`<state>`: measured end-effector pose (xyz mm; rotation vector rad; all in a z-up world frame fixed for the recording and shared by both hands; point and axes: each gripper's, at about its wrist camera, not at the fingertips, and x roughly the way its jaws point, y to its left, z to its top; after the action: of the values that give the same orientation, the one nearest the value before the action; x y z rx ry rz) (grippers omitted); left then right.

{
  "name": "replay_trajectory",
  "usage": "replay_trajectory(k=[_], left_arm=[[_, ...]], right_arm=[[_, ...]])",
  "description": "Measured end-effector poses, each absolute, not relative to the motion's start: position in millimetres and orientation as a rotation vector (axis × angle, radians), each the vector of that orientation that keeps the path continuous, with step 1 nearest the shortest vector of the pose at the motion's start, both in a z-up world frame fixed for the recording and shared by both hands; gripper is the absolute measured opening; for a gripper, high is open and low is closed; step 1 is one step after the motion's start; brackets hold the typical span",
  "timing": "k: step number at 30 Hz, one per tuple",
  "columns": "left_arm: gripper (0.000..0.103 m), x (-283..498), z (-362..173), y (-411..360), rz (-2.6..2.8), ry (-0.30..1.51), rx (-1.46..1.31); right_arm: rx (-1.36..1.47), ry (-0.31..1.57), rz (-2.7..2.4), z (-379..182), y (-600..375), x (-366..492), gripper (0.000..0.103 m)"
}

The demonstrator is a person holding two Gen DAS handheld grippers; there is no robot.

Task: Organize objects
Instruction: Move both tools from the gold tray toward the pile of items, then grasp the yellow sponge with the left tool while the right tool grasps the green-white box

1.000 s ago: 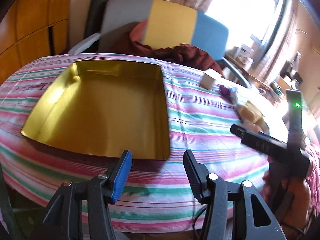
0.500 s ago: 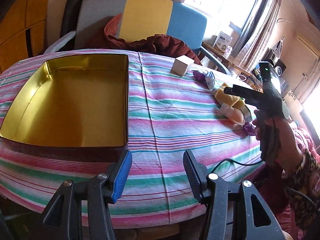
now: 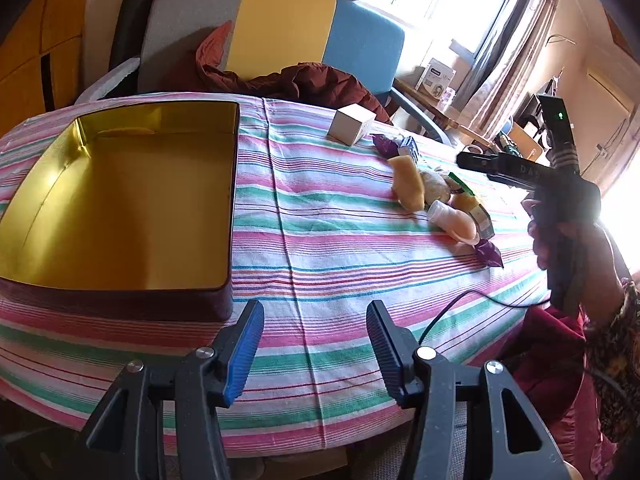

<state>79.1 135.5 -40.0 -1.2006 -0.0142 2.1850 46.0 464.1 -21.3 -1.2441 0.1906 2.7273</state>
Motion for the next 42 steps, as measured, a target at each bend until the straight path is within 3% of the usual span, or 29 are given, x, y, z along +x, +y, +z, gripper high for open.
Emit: replay_trajectory(k=[2,7,14,19,21,26,33,42], left_arm=[[0.054,78,-41,139,2.181,-0.009,-1.210],[0.054,78,-41,148,2.167,0.023,-1.210],[0.054,71,-42,162,2.139,0.032,-1.229],[0.054,62,-44,176,2.121,0.023,-1.252],[0.054,57,-43,182,2.112,0.021,-1.257],[0.055,43,-39,206,2.102,0.018,-1.256],[0.071,18,-51,261,1.998,-0.001,-1.305],[0.079,-29,-70,334,1.991,-0.028,-1.352]], right_arm=[[-1.239,0.213,2.631,-24,498,47,0.103],[-1.258,0.528,2.405,-54,575,61,0.103],[-1.325,0.824,2.284,-94,600,73,0.098],[-1.371,0.733,2.284,-95,588,72,0.095],[-1.400,0.721,2.275,-99,588,73,0.078],[-1.379,0.788,2.275,-100,594,78,0.077],[-1.275,0.756,2.257,-87,604,85,0.077],[-1.272,0.831,2.256,-90,611,85,0.077]])
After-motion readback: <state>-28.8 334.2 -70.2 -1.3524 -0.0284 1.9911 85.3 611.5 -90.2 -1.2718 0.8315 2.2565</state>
